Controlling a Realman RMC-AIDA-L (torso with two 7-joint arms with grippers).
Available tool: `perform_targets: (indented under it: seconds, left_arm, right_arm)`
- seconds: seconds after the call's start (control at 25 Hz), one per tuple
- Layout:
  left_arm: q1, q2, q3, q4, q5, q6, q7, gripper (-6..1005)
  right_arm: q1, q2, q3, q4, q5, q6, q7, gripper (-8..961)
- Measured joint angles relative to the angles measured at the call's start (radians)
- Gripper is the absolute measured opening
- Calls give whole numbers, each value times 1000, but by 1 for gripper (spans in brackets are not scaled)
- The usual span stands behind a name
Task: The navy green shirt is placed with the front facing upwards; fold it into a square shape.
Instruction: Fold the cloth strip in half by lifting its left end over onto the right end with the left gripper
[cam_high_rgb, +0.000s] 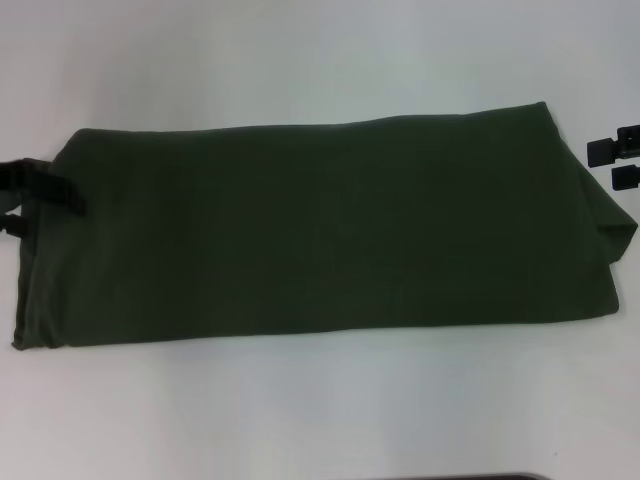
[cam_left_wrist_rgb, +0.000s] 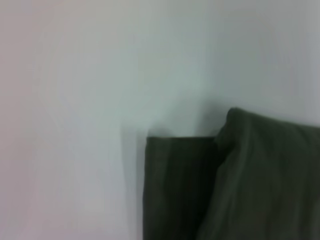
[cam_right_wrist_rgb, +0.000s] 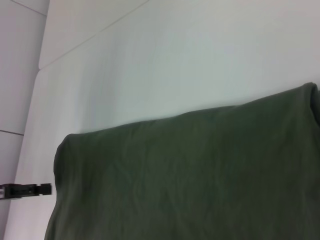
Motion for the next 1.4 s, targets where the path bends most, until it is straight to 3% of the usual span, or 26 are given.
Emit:
perform_targets:
  seconds: [0.24,0.44,0.72,1.2,1.4]
  left_arm:
    - [4,0,-61,-73,-62,97,11,873]
    - [3,-20,-12,-18,-79,59,17,872]
    - [0,-25,50,20,-49,-12,-6,873]
    - [-3,-14,45,0,-2,-10,-17,873]
    - [4,2,30,-54,4,30,-34,873]
  right_arm:
    - [0,-2,2,0,0,-1,-4,824]
    - [-1,1,0,0,0,0,-5,824]
    - [-8,0,0,0,0,0,-5,824]
    - [-8,1,0,2,0,0,-4,824]
    - [-9,1,0,2,0,0,-4,824]
